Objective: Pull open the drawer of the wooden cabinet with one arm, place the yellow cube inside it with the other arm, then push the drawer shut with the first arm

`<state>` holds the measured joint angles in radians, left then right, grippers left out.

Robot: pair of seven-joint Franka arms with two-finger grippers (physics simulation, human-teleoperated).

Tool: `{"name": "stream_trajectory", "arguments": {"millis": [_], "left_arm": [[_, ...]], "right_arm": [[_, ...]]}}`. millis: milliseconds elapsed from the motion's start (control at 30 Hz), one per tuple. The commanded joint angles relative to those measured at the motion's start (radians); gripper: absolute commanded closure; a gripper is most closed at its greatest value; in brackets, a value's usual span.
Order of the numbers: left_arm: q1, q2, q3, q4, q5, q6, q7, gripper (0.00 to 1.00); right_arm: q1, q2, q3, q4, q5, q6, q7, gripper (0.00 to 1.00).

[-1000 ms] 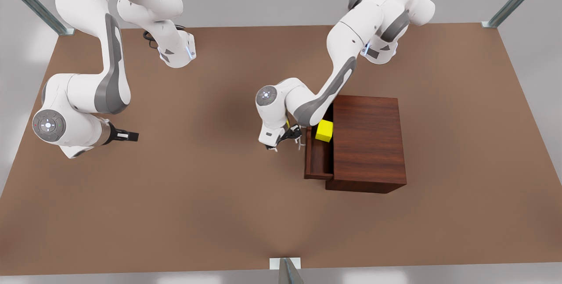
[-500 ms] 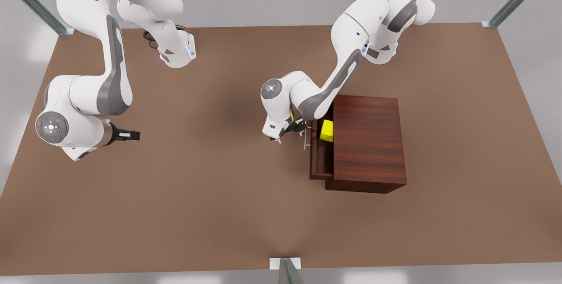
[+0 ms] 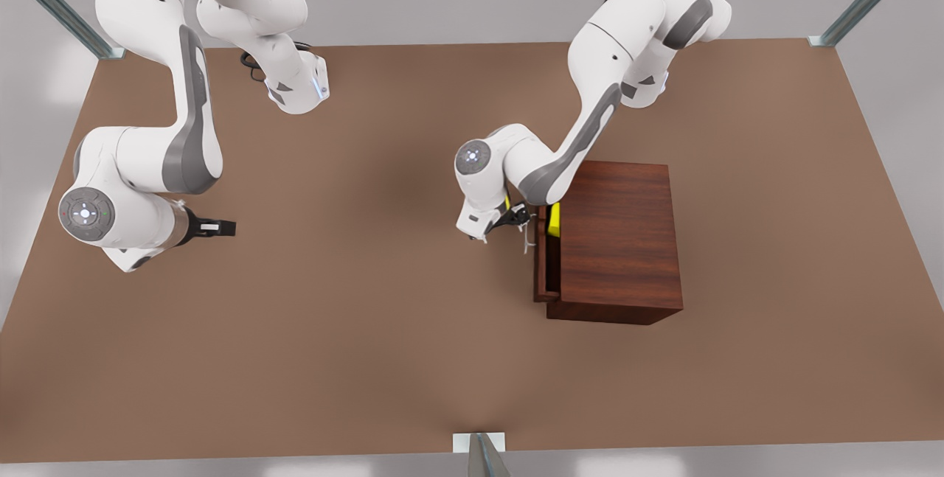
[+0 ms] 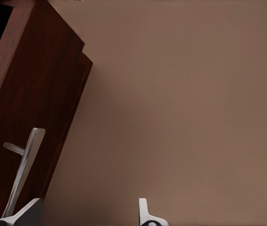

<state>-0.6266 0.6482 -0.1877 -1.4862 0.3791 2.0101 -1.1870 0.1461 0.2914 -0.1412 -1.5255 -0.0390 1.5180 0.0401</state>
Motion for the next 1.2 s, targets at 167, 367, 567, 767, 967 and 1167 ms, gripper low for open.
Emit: {"name": "stream_trajectory", "arguments": {"millis": [167,367,567,767,967,1167], "left_arm": [[0.019,-0.007,0.001,-0.006,0.001,-0.007,0.086,0.0],[0.025,-0.03,0.007,-0.043,0.001,-0.011,0.083,0.0],[0.036,-0.036,0.007,-0.043,0.001,-0.033,0.083,0.0],[0.047,-0.041,0.007,-0.043,0.001,-0.062,0.084,0.0],[0.058,-0.044,0.007,-0.042,0.003,-0.073,0.087,0.0],[0.275,-0.271,0.016,0.225,-0.256,-0.419,0.314,0.0]], "right_arm": [[-0.003,0.0,-0.001,0.004,-0.002,-0.001,-0.025,0.0],[0.001,0.011,0.002,0.004,-0.002,-0.001,-0.014,0.0],[0.001,0.011,0.0,0.002,-0.002,-0.001,-0.016,0.0],[0.0,0.011,0.0,0.004,-0.006,-0.001,-0.02,0.0],[0.0,0.011,0.0,0.004,-0.004,-0.001,-0.017,0.0],[0.0,0.011,0.0,0.004,-0.006,-0.001,-0.016,0.0]]}}
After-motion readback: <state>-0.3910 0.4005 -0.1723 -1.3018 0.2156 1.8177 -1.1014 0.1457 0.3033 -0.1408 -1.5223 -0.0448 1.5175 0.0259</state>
